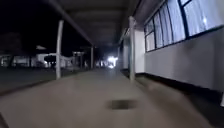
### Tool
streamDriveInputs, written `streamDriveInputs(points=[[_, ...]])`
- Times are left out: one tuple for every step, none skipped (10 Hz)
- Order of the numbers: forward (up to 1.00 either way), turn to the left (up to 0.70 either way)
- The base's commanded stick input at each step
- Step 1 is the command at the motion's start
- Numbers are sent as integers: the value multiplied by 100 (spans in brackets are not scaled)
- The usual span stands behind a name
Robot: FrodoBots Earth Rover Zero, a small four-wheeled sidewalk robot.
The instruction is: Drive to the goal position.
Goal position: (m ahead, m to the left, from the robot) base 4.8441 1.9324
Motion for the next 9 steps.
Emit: streamDriveInputs(points=[[100,2],[100,4],[100,6],[100,6],[100,3],[100,2],[100,2],[100,2],[100,2]])
